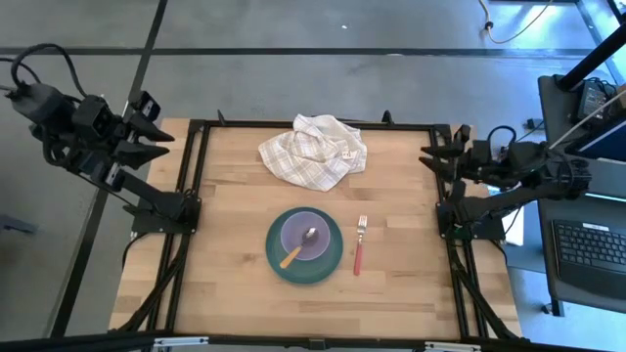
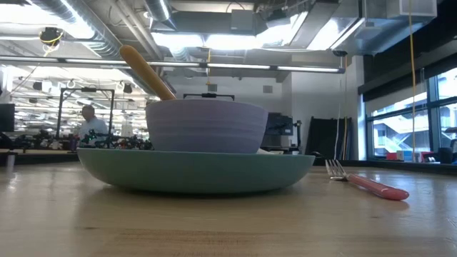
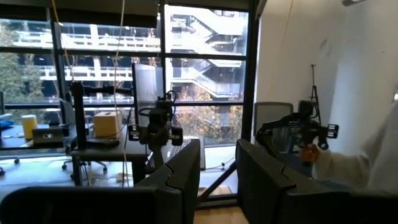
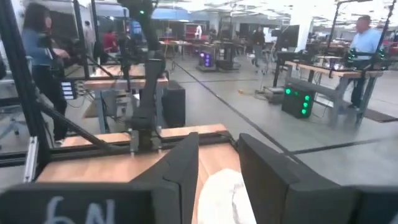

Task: Set table place
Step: Return to Home Position

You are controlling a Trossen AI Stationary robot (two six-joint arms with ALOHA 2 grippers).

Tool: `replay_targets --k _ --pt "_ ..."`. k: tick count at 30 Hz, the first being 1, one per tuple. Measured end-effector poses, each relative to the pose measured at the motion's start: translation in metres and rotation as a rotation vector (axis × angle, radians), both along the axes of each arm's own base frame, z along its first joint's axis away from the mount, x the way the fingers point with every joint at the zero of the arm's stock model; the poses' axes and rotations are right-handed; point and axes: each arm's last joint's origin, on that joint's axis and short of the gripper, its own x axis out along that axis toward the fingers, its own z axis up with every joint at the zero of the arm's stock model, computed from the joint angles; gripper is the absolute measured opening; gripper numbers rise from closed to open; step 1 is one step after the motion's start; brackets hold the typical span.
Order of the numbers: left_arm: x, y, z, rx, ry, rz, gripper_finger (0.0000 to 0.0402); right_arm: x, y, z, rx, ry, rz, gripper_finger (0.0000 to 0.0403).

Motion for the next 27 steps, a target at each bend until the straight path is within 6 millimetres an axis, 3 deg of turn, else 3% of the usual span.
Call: replay_targets --k 5,14,20,27 --pt "-0.015 0.006 -0.024 -0.046 0.015 -0.010 0.0096 -0.006 -0.003 -0.019 0.089 -0.018 -0.089 0.0117" --pt "-0.028 0.007 -0.086 -0.041 -0.070 -0.122 0.0096 -0.017 -0.004 -0.054 0.153 -0.132 -0.033 0.0117" --pt "-0.026 0.002 -0.124 -0.006 -0.165 -0.279 0.0096 -0.014 -0.004 -0.088 0.213 -0.124 -0.032 0.0117" --pt "-0.011 -0.004 -0.173 -0.045 -0.148 -0.269 0.0096 -0.005 -0.002 -0.120 0.214 -0.066 -0.038 0.0117"
